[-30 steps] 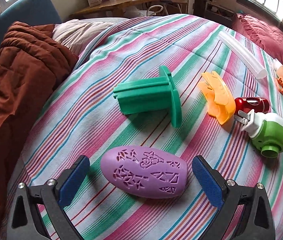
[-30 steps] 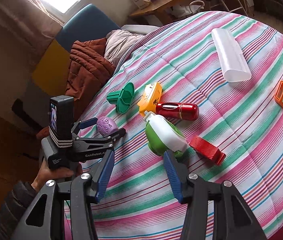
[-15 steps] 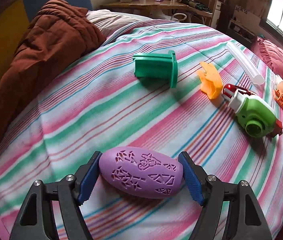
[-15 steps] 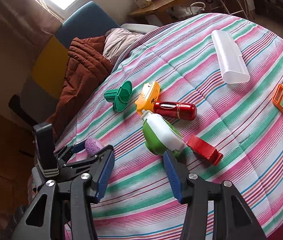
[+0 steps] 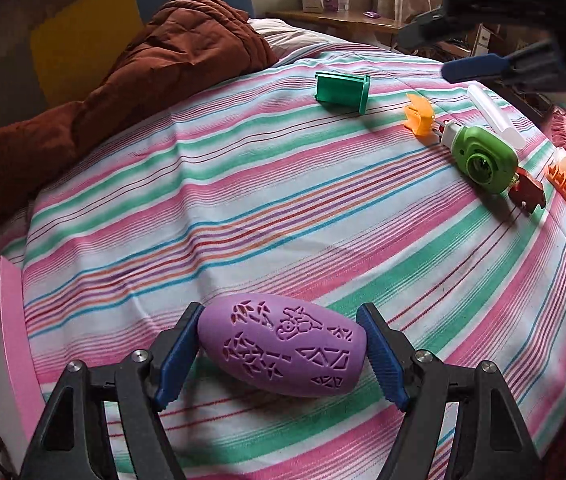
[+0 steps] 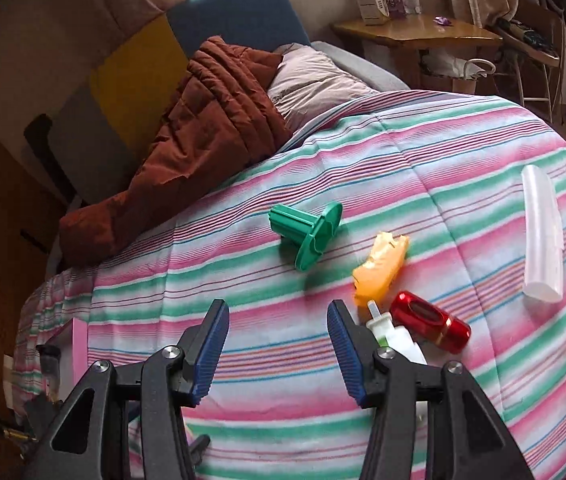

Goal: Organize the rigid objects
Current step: 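Grasp the green spool-shaped stand with the right tool while the left tool holds the purple toy, then carry the purple toy into the tray and open the left tool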

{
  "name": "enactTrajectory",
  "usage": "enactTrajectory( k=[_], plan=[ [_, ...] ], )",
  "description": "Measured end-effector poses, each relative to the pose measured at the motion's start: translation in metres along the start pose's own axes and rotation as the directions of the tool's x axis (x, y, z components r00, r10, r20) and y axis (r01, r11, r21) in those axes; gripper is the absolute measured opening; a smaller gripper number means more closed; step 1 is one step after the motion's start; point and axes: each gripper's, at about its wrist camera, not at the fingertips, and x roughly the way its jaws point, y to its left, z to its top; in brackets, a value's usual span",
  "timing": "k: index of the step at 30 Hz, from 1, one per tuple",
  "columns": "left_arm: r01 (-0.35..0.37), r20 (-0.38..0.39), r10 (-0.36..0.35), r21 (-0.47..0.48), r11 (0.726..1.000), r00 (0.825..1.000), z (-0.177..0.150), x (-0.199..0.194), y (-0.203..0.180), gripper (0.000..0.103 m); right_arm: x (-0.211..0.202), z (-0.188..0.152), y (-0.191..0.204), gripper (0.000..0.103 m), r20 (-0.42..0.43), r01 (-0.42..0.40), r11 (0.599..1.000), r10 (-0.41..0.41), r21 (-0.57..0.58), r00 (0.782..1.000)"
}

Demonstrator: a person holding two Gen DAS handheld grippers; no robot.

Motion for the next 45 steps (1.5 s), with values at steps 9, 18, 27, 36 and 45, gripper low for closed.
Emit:
enactTrajectory(
  k=[9, 18, 27, 36, 45],
  plan=[
    [-0.004, 0.045, 0.008, -0.083, 0.997, 0.999, -0.024, -0.011, 0.02, 0.077, 0.087, 0.052, -0.013, 0.054, -0.091, 0.096, 0.979, -0.081, 0.18, 0.993],
    [0.006, 0.066, -0.001, -0.085, 0.996, 0.998, -0.025, -0.011, 0.019, 0.077, 0.124, 0.067, -0.004, 0.052, -0.112, 0.211, 0.965, -0.195, 0.153, 0.974],
    [0.01, 0.073, -0.003, -0.095, 0.995, 0.997, -0.025, -0.01, 0.018, 0.077, 0.108, 0.03, 0.01, 0.02, -0.148, 0.116, 0.993, -0.114, 0.003, 0.982],
    [0.02, 0.062, -0.014, -0.096, 0.995, 0.998, -0.039, -0.023, 0.015, 0.077, 0.068, -0.048, 0.025, 0.02, -0.222, -0.001, 0.991, -0.028, -0.134, 0.975],
    [0.019, 0.083, -0.011, -0.099, 0.995, 0.996, -0.051, -0.046, 0.009, 0.077, 0.044, -0.098, 0.045, 0.02, -0.241, -0.011, 0.975, -0.043, -0.22, 0.97]
  ],
)
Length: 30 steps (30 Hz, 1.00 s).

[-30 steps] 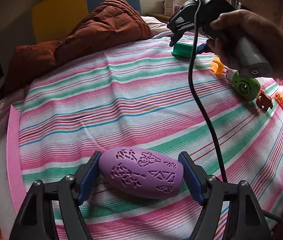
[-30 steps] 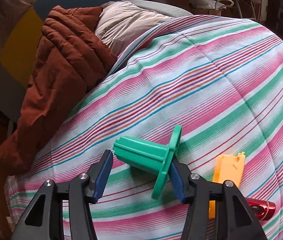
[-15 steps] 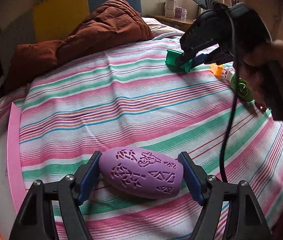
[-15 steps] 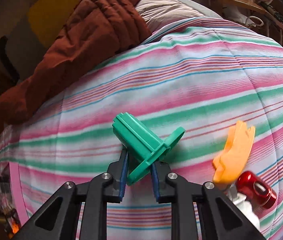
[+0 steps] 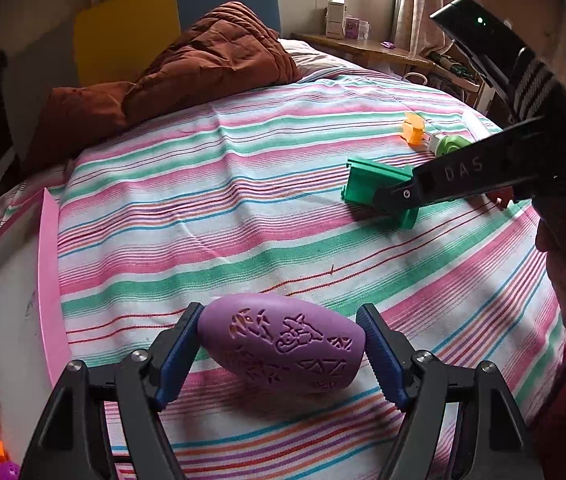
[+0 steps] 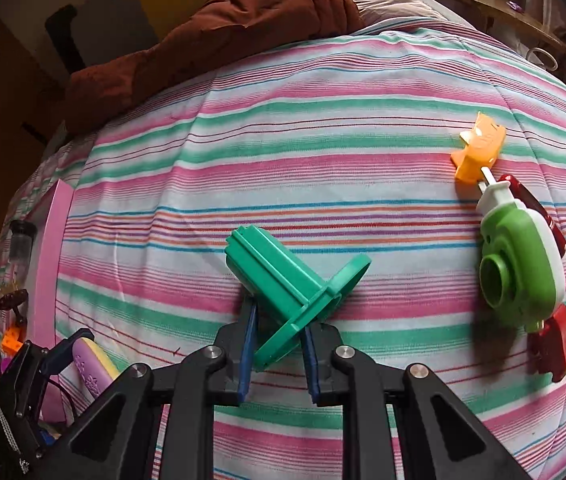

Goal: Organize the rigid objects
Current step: 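Carry the purple toy into the tray and open the left tool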

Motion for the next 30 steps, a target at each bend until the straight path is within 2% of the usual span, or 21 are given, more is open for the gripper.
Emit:
enactTrajectory(
  k=[6, 18, 30],
  plan=[
    [-0.017, 0.037, 0.017, -0.012, 1.0, 0.999, -0.001, -0.025, 0.003, 0.077, 0.002, -0.004, 0.009, 0.02, 0.026, 0.05, 0.997, -0.049, -0.055, 0.998],
    [-0.049, 0.13, 0.061, -0.091, 0.995, 0.99, 0.001, -0.089, 0.029, 0.077, 0.002, -0.004, 0.008, 0.02, 0.047, 0.059, 0.995, -0.055, -0.085, 0.997],
    [-0.066, 0.129, 0.092, -0.196, 0.978, 0.987, -0.02, -0.109, 0.068, 0.077, 0.003, -0.008, 0.009, 0.021, 0.062, 0.075, 0.989, -0.068, -0.124, 0.996]
  ],
)
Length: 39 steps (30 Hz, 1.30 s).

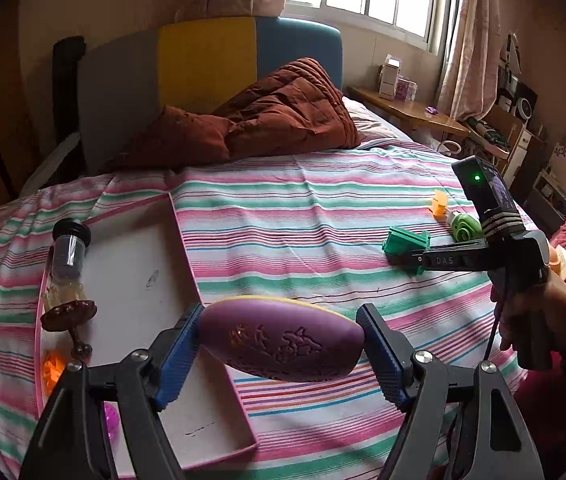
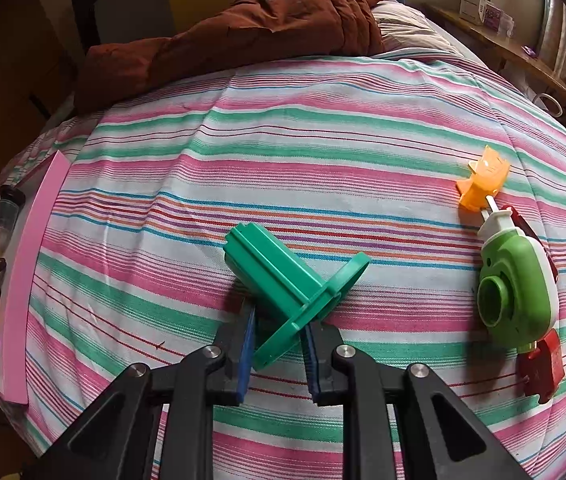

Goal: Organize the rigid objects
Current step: 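Carry the purple toy into the tray and open the left tool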

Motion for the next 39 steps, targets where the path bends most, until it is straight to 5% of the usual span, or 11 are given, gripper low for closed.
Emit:
enactTrajectory(
  k=[7, 15, 30, 39],
  plan=[
    [-0.031, -0.017, 0.029, -0.12, 0.992, 0.999, -0.006, -0.002, 0.059, 0.077, 0.001, 0.001, 0.004, 0.021, -0.002, 0.016, 1.0, -0.016, -0.019, 1.0],
    [-0.036, 0.009, 0.04, -0.27, 0.962, 0.999, 0.031, 0.006, 0.129, 0.077, 0.002, 0.002, 0.005, 0.021, 0.0, 0.031, 0.999, -0.031, -0.037, 1.0],
    [-0.086, -0.126, 0.046, -0.328, 0.941, 0.991, 0.072, 0.1, 0.195, 0.078, 0.003, 0.003, 0.007, 0.021, 0.0, 0.031, 0.999, -0.031, -0.037, 1.0],
    [-0.121, -0.093, 0.098, -0.292, 0.949, 0.991, 0.078, 0.089, 0.196, 0.099, 0.003, 0.003, 0.007, 0.021, 0.002, 0.028, 0.999, -0.028, -0.035, 1.0]
  ],
)
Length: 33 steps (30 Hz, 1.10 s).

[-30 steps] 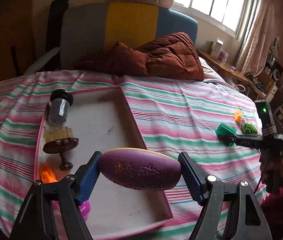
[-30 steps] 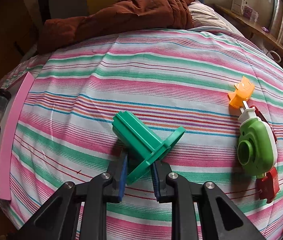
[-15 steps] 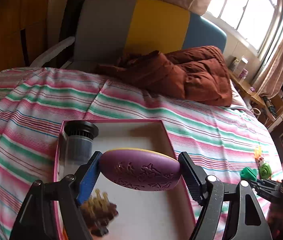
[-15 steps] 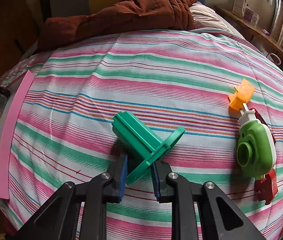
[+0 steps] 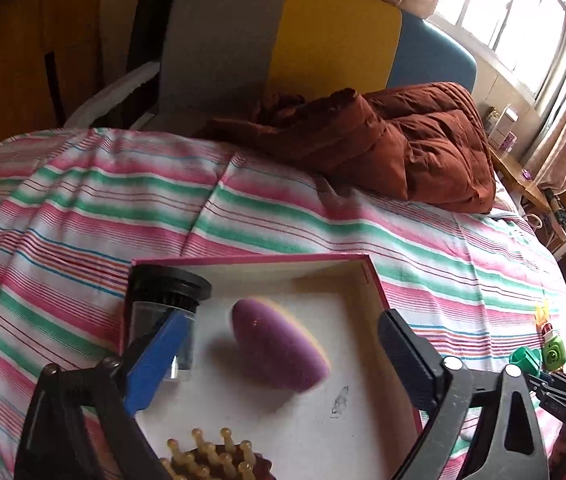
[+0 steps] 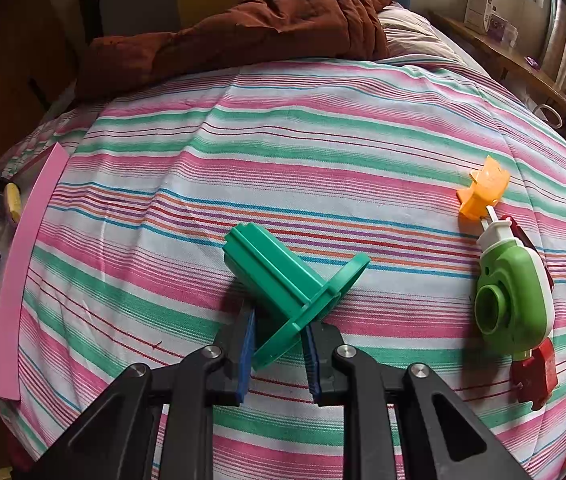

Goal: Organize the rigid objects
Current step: 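Carry the green stand with the right tool over the tray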

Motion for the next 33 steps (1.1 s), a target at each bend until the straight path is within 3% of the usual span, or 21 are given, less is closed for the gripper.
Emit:
enactTrajectory(
  k=[7, 17, 21, 33],
  plan=[
    [-0.066, 0.151, 0.056, 0.062, 0.996, 0.987, -0.021, -0.06, -0.011, 0.103, 0.0, 0.0, 0.001, 0.021, 0.004, 0.011, 1.0, -0.011, -0.014, 1.0],
    [-0.182, 0.274, 0.16, 0.058, 0.982, 0.948, -0.082, -0.128, -0.019, 0.103, 0.001, 0.0, 0.006, 0.021, 0.019, 0.04, 0.998, -0.039, -0.048, 0.999],
    [-0.201, 0.298, 0.184, 0.027, 0.979, 0.937, -0.098, -0.146, -0.017, 0.103, 0.002, 0.0, 0.008, 0.021, 0.027, 0.053, 0.997, -0.052, -0.063, 0.998],
    [-0.19, 0.285, 0.185, -0.011, 0.982, 0.941, -0.126, -0.163, -0.001, 0.103, 0.005, 0.004, 0.018, 0.021, -0.002, 0.149, 0.988, -0.149, -0.045, 0.989]
  ],
)
